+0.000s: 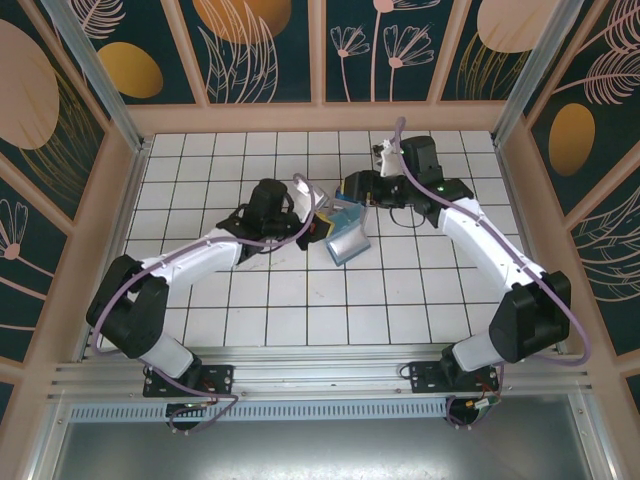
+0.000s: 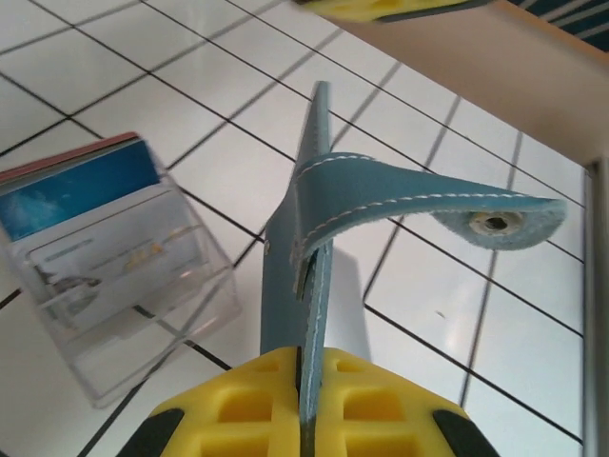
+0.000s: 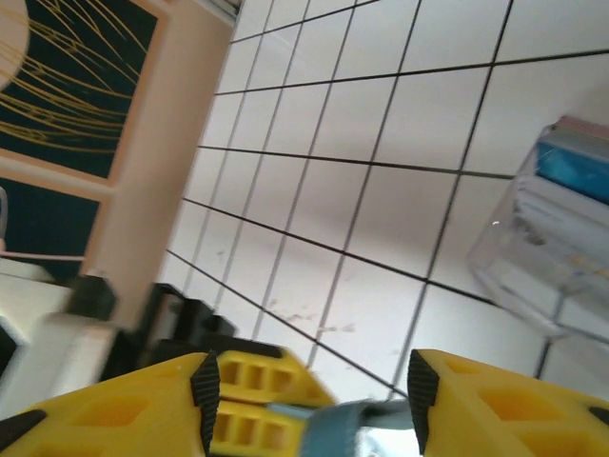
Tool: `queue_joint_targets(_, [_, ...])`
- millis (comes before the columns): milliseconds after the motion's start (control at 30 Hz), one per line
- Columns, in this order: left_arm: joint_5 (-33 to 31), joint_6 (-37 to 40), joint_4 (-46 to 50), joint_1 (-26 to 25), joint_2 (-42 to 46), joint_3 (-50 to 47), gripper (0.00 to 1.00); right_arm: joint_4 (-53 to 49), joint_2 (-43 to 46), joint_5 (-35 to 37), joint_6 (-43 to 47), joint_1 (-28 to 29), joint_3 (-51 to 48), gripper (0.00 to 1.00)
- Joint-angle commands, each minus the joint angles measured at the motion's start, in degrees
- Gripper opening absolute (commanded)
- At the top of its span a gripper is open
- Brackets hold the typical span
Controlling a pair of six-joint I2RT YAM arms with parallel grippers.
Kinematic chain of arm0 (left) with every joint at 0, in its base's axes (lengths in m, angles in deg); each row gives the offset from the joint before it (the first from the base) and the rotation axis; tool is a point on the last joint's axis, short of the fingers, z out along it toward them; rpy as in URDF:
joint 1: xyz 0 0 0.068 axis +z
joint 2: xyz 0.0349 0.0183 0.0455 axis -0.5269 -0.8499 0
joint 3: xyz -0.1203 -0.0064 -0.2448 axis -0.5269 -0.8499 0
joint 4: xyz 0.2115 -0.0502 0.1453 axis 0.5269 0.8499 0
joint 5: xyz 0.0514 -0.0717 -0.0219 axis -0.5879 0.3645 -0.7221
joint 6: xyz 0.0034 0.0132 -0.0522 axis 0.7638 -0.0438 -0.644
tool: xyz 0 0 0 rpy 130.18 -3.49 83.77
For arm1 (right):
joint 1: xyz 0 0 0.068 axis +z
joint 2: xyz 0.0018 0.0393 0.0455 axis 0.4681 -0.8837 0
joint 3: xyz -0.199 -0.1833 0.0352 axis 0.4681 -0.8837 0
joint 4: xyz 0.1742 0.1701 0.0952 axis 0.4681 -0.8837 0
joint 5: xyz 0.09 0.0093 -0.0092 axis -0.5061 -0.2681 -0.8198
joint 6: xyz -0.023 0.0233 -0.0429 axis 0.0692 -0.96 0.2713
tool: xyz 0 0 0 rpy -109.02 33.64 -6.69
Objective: Put the credit cards into the card holder
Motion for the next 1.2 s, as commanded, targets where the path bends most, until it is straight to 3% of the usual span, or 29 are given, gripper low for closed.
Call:
queue_joint_targets(0, [6.52,5.75,14.3,0.01,-1.64,5.5,0.0,-3.02,1.63,0.51,12.23,-0.23,-3.27,0.6])
queue_joint_targets(100, [7.84,7.77,17.44,0.73,-0.81,6.41,0.0,-0.03,2.92,-0.93,15.02,-0.51,-7.09,0.65])
queue_joint_targets(200, [8.29,9.23,18.54,1.94,-0.12,6.86,0.0,1.94,2.86,-6.75,15.42,-0.7,-8.79,0.65])
queue_joint_targets(333, [7.11,10.75,19.61,3.67,-0.79,8.51,0.01,2.81,3.04,-9.31,16.67,-0.69,-10.08,0.65])
queue_joint_targets(500, [10.44,12.55,21.63,6.82,-1.43,9.22,0.01,7.35,4.56,-14.84,16.41,-0.63,-13.39,0.66])
queue_joint_targets(767, [15.25,13.6,22.21,6.92,-1.17,8.43,0.0,10.25,4.03,-8.03,20.3,-1.12,-15.67,0.73])
queue_joint_targets(1167, [18.58,15.67,24.87,7.16,-2.53,10.19,0.01,11.99,0.86,-13.39,31.18,0.22,-15.25,0.69])
